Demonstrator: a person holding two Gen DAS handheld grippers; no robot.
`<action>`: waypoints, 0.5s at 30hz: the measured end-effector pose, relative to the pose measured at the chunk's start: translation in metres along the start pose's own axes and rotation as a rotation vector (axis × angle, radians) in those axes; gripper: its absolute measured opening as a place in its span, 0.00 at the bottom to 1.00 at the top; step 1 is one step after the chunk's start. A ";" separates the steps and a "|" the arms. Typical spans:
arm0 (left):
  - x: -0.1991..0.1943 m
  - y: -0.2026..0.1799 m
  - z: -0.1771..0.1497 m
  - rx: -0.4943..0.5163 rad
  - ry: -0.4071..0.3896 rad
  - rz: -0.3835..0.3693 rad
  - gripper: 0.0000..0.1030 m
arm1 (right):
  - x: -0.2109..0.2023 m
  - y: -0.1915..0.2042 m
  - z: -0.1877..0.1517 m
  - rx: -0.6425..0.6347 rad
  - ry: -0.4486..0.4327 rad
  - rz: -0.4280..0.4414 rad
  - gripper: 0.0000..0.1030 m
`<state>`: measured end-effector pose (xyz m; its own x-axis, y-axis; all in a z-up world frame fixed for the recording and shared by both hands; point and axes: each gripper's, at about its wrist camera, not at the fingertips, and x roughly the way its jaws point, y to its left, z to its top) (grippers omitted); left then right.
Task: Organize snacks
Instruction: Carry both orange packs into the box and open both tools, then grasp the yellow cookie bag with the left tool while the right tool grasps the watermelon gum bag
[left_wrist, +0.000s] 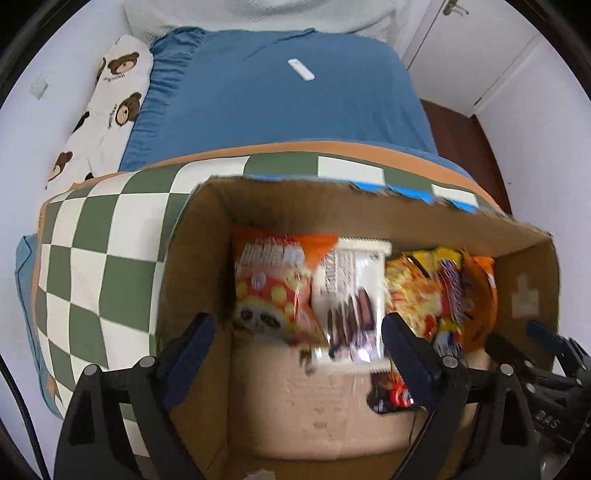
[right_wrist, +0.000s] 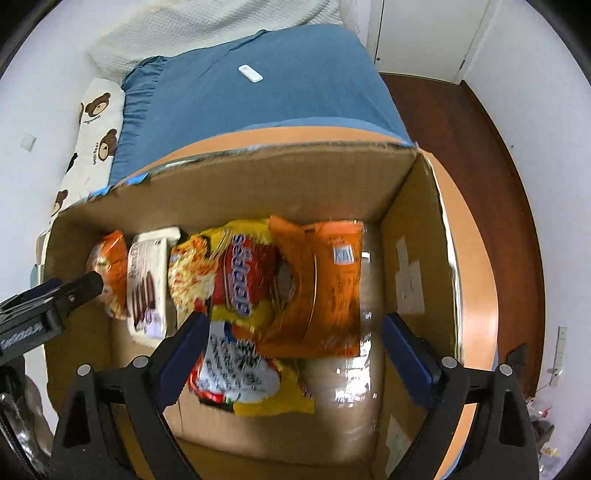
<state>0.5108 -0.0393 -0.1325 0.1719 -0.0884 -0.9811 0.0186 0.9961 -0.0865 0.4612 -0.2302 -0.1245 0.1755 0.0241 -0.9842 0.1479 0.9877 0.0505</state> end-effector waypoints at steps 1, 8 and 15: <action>-0.008 -0.001 -0.009 0.011 -0.018 -0.001 0.90 | -0.002 0.001 -0.005 -0.002 -0.002 0.007 0.93; -0.047 0.000 -0.057 0.042 -0.131 -0.002 0.90 | -0.025 0.009 -0.048 -0.027 -0.049 0.025 0.93; -0.085 -0.003 -0.096 0.077 -0.208 -0.016 0.90 | -0.065 0.017 -0.084 -0.054 -0.133 0.030 0.93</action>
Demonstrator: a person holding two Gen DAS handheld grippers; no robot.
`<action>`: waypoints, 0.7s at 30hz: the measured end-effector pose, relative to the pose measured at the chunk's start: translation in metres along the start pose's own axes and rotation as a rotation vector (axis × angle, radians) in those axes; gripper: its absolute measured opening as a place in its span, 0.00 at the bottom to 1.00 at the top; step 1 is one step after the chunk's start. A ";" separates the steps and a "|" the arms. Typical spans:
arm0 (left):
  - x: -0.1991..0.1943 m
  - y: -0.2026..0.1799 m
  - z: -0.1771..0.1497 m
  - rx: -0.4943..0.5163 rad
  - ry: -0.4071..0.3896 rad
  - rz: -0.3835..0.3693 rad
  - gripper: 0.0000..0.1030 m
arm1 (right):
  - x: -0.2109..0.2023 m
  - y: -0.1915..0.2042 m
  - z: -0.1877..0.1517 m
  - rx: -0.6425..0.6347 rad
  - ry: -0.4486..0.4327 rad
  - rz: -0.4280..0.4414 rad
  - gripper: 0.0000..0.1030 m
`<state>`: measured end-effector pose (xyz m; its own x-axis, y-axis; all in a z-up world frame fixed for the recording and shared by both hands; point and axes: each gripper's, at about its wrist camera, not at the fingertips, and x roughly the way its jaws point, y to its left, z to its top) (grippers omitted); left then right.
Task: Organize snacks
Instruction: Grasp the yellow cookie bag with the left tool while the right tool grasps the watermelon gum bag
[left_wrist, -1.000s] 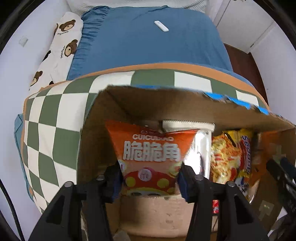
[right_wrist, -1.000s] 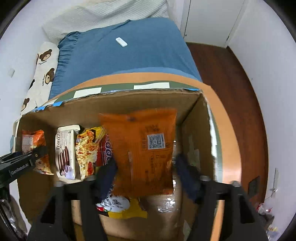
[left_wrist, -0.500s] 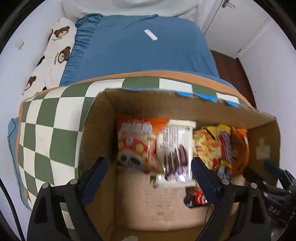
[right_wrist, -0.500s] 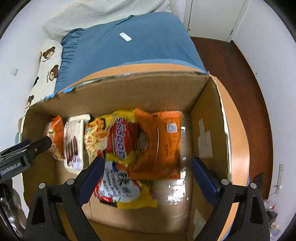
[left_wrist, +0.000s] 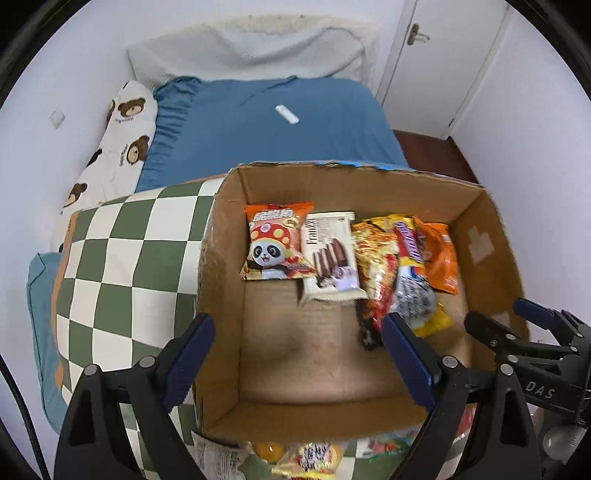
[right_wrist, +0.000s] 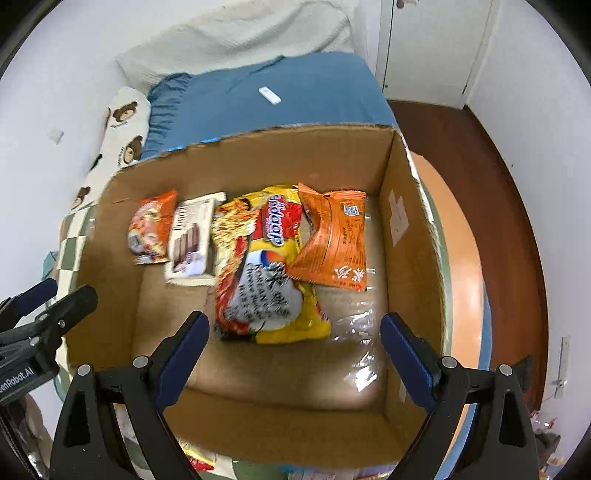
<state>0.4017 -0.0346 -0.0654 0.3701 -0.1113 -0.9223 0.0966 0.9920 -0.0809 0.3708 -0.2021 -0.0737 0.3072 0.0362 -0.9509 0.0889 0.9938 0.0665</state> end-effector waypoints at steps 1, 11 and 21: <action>-0.010 -0.003 -0.005 0.008 -0.016 -0.003 0.90 | -0.007 0.002 -0.005 -0.003 -0.013 0.000 0.93; -0.072 -0.009 -0.050 0.021 -0.116 -0.031 0.90 | -0.095 0.010 -0.053 0.027 -0.204 0.069 0.92; 0.043 -0.007 -0.144 0.050 0.192 -0.003 0.90 | -0.049 -0.024 -0.135 0.180 -0.067 0.177 0.62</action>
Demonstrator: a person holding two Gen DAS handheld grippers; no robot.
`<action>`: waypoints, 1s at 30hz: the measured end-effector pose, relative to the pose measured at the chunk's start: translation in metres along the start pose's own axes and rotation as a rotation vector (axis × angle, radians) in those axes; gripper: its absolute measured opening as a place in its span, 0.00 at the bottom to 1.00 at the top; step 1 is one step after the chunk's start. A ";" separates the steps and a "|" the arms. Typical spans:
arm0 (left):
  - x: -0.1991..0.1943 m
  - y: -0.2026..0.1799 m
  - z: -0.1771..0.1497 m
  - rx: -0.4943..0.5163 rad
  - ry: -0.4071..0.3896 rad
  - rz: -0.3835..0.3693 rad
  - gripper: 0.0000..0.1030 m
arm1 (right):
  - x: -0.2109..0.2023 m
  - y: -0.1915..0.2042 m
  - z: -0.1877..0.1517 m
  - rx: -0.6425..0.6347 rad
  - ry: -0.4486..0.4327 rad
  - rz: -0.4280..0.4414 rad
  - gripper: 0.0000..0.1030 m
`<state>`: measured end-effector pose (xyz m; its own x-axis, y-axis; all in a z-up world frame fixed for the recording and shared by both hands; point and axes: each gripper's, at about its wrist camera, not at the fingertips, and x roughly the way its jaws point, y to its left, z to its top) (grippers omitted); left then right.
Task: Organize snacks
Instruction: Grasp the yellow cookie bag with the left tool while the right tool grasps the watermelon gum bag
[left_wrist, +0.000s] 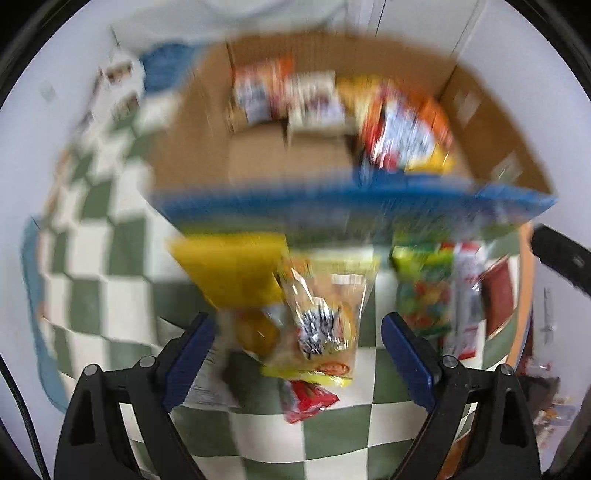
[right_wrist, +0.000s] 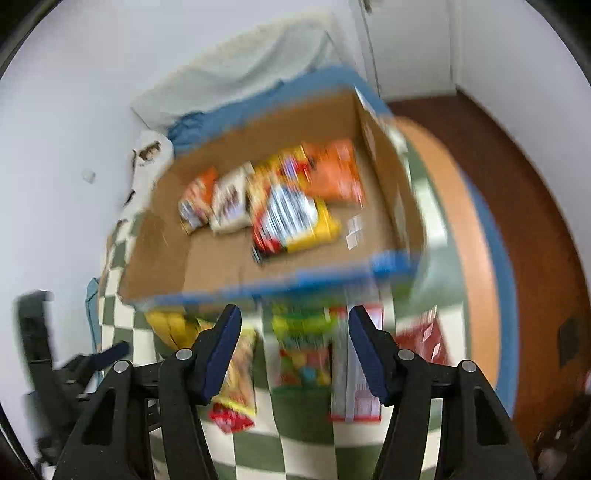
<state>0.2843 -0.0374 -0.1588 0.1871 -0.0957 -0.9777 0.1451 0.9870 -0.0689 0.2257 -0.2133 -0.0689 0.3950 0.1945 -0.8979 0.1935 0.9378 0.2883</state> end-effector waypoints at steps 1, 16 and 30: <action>0.015 -0.003 -0.002 0.007 0.028 -0.002 0.90 | 0.009 -0.006 -0.007 0.020 0.023 0.010 0.62; 0.071 -0.001 -0.024 -0.063 0.144 -0.017 0.50 | 0.098 -0.010 -0.036 0.026 0.168 -0.041 0.63; 0.092 -0.001 -0.040 -0.097 0.211 -0.074 0.52 | 0.126 0.011 -0.090 -0.182 0.288 -0.134 0.53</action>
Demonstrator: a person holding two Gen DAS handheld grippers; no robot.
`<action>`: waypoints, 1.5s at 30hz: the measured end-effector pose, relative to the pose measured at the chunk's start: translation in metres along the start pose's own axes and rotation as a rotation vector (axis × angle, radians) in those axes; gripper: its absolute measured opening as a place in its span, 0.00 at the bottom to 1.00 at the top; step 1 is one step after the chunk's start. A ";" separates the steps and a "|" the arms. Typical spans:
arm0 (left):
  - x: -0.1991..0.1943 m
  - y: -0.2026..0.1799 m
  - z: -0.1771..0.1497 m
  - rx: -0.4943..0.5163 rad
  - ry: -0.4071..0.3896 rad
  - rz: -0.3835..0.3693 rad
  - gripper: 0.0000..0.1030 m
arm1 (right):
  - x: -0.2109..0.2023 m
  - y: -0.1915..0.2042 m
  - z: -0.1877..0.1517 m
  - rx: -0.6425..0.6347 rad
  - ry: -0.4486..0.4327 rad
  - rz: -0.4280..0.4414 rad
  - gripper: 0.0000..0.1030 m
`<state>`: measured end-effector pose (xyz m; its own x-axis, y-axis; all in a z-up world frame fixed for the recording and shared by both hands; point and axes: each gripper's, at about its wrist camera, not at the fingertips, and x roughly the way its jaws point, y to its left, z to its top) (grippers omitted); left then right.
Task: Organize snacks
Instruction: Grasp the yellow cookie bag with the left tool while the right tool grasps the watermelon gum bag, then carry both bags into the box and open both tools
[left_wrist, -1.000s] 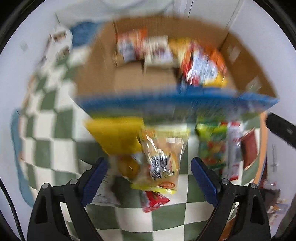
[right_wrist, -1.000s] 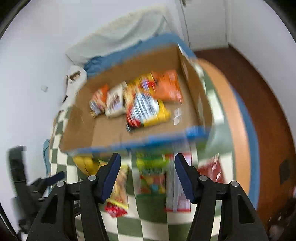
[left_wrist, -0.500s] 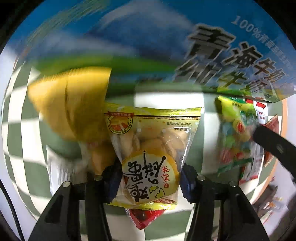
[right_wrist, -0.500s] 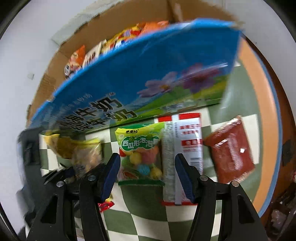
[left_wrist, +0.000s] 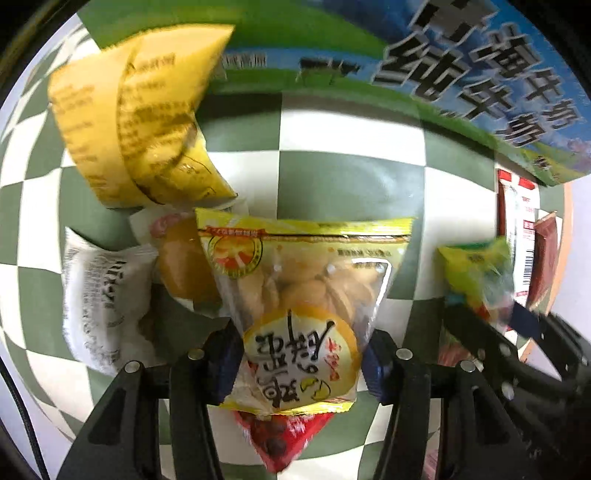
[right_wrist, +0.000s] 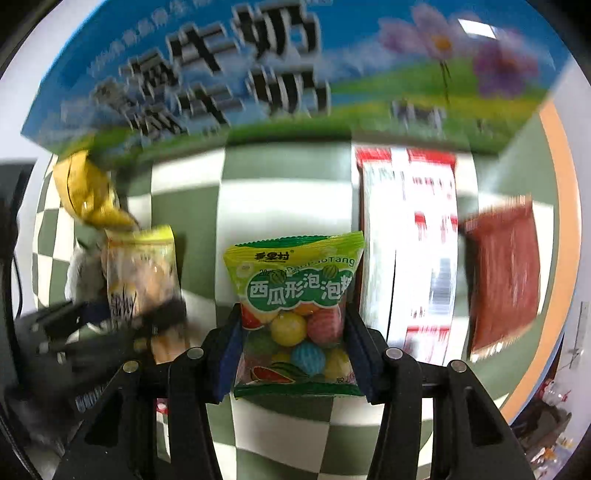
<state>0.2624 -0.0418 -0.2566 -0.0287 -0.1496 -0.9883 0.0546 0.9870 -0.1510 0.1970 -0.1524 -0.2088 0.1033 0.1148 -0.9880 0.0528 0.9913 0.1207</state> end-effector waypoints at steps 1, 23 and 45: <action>0.003 -0.001 0.002 0.003 0.001 0.002 0.53 | 0.002 -0.002 -0.002 0.012 -0.003 0.010 0.54; -0.177 -0.057 0.014 0.060 -0.251 -0.178 0.41 | -0.114 -0.015 -0.008 0.054 -0.193 0.184 0.51; -0.127 0.022 0.204 0.011 -0.007 0.066 0.41 | -0.076 0.043 0.180 0.072 -0.167 0.277 0.52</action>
<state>0.4711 -0.0126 -0.1390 -0.0174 -0.0848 -0.9963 0.0676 0.9940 -0.0857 0.3701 -0.1303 -0.1115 0.2848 0.3617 -0.8877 0.0694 0.9159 0.3954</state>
